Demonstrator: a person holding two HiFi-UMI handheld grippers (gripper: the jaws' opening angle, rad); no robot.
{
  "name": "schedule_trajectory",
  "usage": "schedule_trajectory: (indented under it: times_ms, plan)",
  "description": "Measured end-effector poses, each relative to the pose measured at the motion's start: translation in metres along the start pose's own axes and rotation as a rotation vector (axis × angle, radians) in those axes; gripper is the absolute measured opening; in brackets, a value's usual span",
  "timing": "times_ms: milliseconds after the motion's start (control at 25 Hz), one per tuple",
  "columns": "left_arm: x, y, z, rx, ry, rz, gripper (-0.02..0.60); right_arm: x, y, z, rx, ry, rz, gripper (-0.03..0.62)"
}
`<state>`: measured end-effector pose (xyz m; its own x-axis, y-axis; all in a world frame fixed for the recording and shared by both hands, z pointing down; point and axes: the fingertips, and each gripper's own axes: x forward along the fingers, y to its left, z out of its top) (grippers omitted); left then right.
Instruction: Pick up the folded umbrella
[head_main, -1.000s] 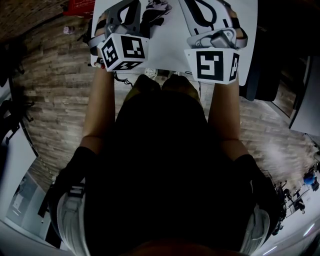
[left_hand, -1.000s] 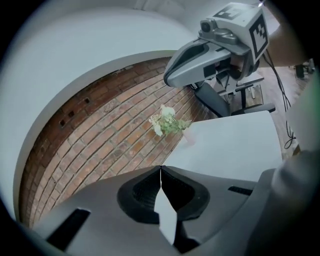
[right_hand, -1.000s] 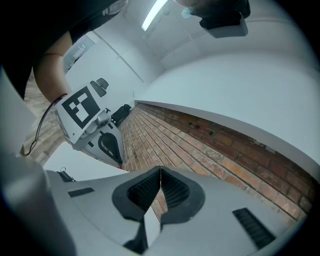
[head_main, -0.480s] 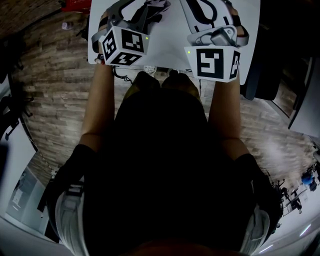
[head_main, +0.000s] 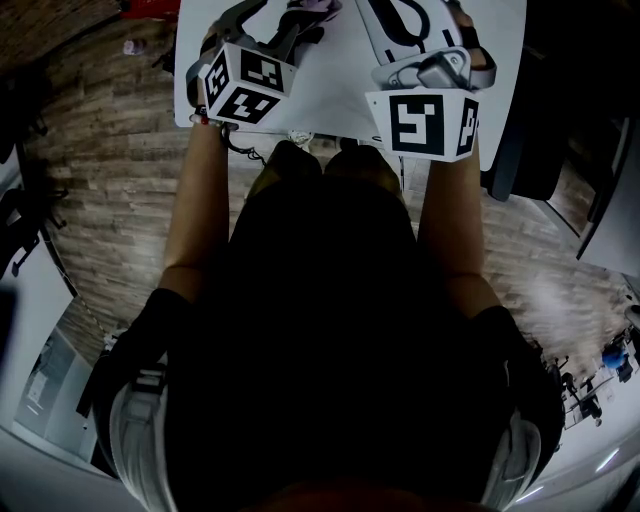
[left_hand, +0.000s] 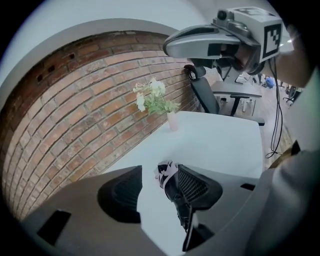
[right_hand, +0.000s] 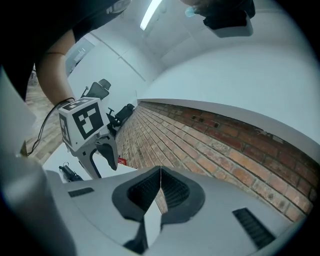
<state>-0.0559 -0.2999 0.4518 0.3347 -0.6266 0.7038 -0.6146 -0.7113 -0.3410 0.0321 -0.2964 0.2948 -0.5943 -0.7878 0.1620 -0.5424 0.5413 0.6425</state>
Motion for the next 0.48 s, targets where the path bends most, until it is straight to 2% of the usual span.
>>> schedule_trajectory:
  times_ms: [480]
  plan:
    - [0.030,-0.026,-0.045,-0.099,0.127,-0.136,0.267,0.005,0.002,-0.017,0.011,0.027,0.006,0.029]
